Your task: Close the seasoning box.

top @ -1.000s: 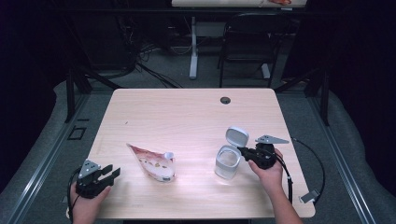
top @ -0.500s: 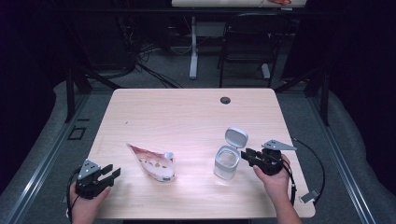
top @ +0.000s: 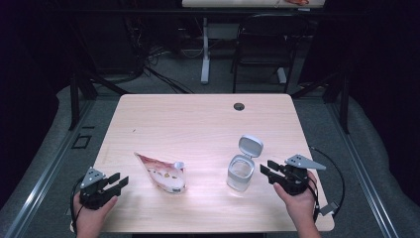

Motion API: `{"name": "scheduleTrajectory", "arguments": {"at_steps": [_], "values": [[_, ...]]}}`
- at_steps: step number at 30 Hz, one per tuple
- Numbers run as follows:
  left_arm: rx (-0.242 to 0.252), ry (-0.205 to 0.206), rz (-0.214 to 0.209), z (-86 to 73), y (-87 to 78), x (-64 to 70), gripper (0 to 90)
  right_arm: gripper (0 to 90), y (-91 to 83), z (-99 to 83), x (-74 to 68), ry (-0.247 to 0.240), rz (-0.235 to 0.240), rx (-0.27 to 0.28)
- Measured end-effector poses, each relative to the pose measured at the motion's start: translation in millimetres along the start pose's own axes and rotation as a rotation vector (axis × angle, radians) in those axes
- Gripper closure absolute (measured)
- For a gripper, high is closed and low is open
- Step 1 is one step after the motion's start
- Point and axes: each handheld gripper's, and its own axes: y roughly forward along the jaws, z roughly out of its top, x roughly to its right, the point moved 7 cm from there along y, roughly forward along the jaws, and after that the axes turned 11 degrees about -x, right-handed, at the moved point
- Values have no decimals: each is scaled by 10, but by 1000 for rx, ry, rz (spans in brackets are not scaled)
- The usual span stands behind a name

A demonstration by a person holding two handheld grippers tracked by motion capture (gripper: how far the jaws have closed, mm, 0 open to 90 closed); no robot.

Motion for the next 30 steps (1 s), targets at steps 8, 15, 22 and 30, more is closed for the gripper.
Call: {"name": "scheduleTrajectory", "arguments": {"at_steps": [8,15,22,30], "values": [[-8,17,3,1,28,25,593,571,32,76,-147,27,2,6],[-10,17,10,-32,-7,13,593,590,189,122,-182,37,-9,-33],[-9,13,18,-49,-17,-7,593,714,327,147,-201,27,-43,-87],[3,-5,18,-76,-73,-21,592,797,372,184,-183,-3,-57,-97]]}}
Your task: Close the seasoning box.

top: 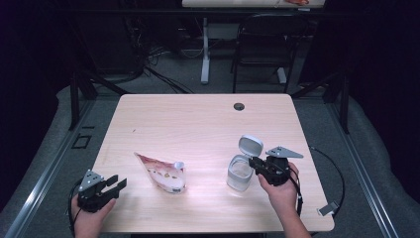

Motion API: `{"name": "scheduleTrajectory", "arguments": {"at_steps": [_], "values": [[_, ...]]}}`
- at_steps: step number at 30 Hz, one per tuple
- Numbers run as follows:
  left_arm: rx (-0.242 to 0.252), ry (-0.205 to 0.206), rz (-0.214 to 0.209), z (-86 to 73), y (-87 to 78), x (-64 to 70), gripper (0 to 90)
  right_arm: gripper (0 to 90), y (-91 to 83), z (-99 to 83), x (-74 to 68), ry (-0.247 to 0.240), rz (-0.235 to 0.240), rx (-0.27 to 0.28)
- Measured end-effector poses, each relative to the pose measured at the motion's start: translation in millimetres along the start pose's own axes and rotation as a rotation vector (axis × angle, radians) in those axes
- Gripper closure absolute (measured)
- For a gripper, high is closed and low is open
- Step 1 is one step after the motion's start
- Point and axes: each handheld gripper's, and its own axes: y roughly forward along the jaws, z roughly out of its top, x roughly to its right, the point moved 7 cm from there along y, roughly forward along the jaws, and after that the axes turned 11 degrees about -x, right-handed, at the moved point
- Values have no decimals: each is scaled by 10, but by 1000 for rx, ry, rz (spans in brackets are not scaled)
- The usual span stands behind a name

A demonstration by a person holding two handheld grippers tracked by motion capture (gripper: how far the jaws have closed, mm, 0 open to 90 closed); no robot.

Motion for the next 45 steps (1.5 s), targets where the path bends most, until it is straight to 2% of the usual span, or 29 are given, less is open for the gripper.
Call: {"name": "scheduleTrajectory", "arguments": {"at_steps": [5,7,11,15,18,22,26,28,32,34,37,40,44,45], "values": [[-3,-2,0,-11,-8,8,593,845,3,15,5,-26,19,0],[-1,0,2,-12,-8,13,593,847,10,27,-16,-46,37,-9],[3,-3,4,-11,-20,13,592,848,3,23,-31,-59,31,-17],[2,0,2,-7,-16,22,592,849,-10,-4,-83,-78,71,-28],[3,3,1,14,-15,41,591,850,-21,-21,-130,-102,77,-29],[11,8,-4,113,-44,72,592,843,-34,-32,-138,-110,93,-40],[-16,11,-33,234,-96,133,591,782,-102,-27,-137,-95,118,-28],[-26,18,-54,290,-129,160,596,760,-164,-23,-151,-110,126,-27],[-52,24,-87,403,-186,204,600,690,-253,-8,-203,-147,126,-44],[-50,32,-80,472,-215,216,603,672,-286,6,-233,-169,121,-64],[-70,38,-93,574,-218,247,608,638,-334,63,-281,-210,110,-65],[-85,49,-89,677,-182,275,610,635,-361,125,-297,-215,103,-63],[-129,63,-94,767,-150,265,592,625,-383,188,-317,-229,101,-67],[-137,64,-101,786,-153,261,587,608,-384,209,-318,-228,87,-60]]}}
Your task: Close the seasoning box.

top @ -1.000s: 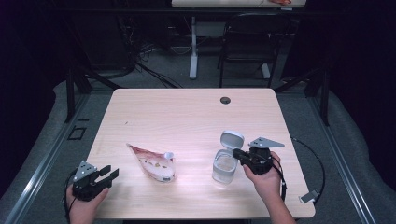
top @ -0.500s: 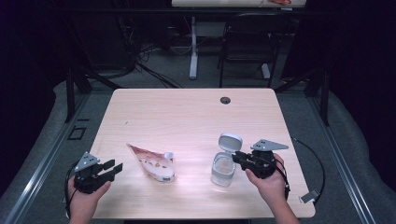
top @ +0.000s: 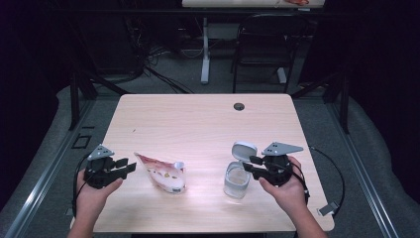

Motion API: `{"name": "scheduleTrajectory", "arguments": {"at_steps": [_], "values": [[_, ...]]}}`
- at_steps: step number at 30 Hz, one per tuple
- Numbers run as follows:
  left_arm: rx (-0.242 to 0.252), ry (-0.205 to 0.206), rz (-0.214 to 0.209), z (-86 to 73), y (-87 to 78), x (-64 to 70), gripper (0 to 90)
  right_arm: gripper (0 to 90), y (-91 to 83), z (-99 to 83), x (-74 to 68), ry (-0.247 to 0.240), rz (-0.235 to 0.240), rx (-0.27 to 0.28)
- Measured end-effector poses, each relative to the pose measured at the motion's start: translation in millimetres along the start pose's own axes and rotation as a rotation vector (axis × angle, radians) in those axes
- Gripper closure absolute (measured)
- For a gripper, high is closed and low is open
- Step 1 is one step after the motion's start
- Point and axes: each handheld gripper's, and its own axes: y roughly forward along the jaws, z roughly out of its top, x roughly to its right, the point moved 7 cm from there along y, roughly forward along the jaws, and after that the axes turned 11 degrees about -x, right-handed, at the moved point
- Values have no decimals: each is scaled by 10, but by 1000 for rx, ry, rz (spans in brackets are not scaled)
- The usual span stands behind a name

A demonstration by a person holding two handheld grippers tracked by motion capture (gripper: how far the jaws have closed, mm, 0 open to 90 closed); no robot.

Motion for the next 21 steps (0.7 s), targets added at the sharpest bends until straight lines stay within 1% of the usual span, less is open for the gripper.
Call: {"name": "scheduleTrajectory", "arguments": {"at_steps": [1,2,3,4,7,10,11,12,13,15,17,18,21], "values": [[-3,7,2,16,-16,-13,582,619,-10,12,1,-13,-7,-3],[3,2,7,33,-37,-26,579,633,-12,26,-8,-12,-2,-5],[14,-4,6,54,-62,-37,580,631,-23,33,-14,-15,1,-16],[17,-6,-2,72,-94,-44,580,628,-25,53,-20,-14,-3,-7],[51,-2,-2,132,-186,-60,583,608,-47,106,-50,-25,-13,-3],[76,-7,-28,160,-261,-43,598,618,-68,161,-99,-46,-9,-11],[74,-4,-29,162,-283,-40,598,638,-76,180,-115,-52,-10,-12],[82,-5,-27,169,-302,-32,598,648,-79,196,-135,-55,-4,-17],[83,3,-27,168,-315,-27,598,650,-82,213,-154,-59,-2,-29],[92,19,-26,168,-336,-7,590,657,-81,244,-170,-70,-14,-29],[97,34,-26,161,-341,10,581,657,-77,268,-194,-77,-15,-39],[99,41,-20,158,-340,13,581,656,-70,283,-210,-81,-15,-34],[84,55,-27,139,-325,44,582,666,-59,307,-252,-97,-29,-37]]}}
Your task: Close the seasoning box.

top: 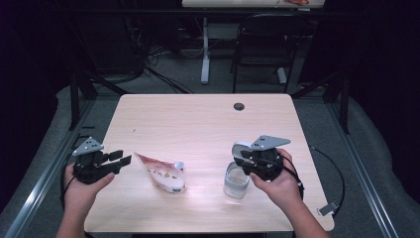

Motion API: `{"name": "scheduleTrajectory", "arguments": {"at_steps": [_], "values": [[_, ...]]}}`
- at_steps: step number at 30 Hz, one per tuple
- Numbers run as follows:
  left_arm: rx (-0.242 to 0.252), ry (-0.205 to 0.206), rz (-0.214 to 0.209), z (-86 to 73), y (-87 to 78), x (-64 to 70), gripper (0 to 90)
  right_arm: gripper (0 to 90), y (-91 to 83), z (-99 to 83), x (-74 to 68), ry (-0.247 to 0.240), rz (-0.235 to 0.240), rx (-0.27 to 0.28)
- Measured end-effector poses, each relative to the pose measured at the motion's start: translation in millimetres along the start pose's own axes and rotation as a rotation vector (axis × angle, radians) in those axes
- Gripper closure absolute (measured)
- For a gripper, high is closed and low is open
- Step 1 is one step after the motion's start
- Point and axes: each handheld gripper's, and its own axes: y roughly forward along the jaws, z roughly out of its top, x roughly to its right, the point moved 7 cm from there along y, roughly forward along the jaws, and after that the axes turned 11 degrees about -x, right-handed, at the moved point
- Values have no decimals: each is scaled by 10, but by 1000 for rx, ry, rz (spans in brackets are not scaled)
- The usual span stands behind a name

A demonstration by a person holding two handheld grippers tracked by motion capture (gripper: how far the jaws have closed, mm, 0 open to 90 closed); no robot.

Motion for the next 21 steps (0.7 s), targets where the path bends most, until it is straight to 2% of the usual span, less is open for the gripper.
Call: {"name": "scheduleTrajectory", "arguments": {"at_steps": [5,9,14,21], "values": [[-6,29,0,6,-5,48,594,739,10,51,-76,-4,18,4],[-5,34,-4,19,-29,70,607,763,23,103,-121,-13,24,6],[-6,44,-30,33,-50,105,622,798,43,174,-184,-37,26,-4],[5,68,-50,66,-86,158,636,804,76,275,-339,-77,54,-15]]}}
